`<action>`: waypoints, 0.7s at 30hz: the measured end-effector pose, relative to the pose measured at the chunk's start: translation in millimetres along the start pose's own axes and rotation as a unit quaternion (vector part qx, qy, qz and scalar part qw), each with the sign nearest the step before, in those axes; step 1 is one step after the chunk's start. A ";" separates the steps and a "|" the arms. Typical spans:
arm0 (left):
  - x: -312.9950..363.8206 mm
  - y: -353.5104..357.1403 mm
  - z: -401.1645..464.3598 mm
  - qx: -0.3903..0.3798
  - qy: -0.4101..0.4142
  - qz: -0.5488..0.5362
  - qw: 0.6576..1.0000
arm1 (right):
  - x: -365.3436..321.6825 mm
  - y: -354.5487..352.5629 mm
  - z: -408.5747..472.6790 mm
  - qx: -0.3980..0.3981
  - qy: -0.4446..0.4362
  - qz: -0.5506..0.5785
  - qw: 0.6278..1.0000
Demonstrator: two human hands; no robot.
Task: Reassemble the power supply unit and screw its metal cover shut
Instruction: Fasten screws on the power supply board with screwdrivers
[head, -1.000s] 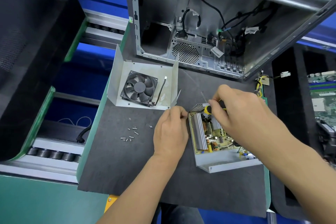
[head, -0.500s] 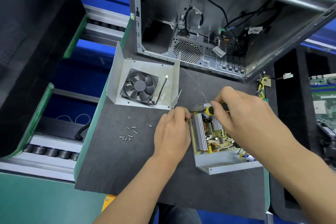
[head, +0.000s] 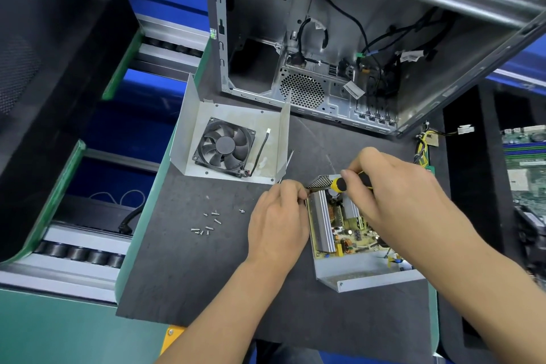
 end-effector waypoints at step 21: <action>-11.9 -7.4 2.3 0.058 0.053 -0.004 0.997 | 10.4 -7.2 -6.3 0.013 0.073 0.134 0.988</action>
Point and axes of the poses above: each hand's wrist, its own z-axis towards the middle knuckle, its own y-axis out of the palm, x = y × z, the point moved 1 cm from there along z, towards the middle knuckle, and after that the axes turned 14 degrees about y, right-handed, at the moved point
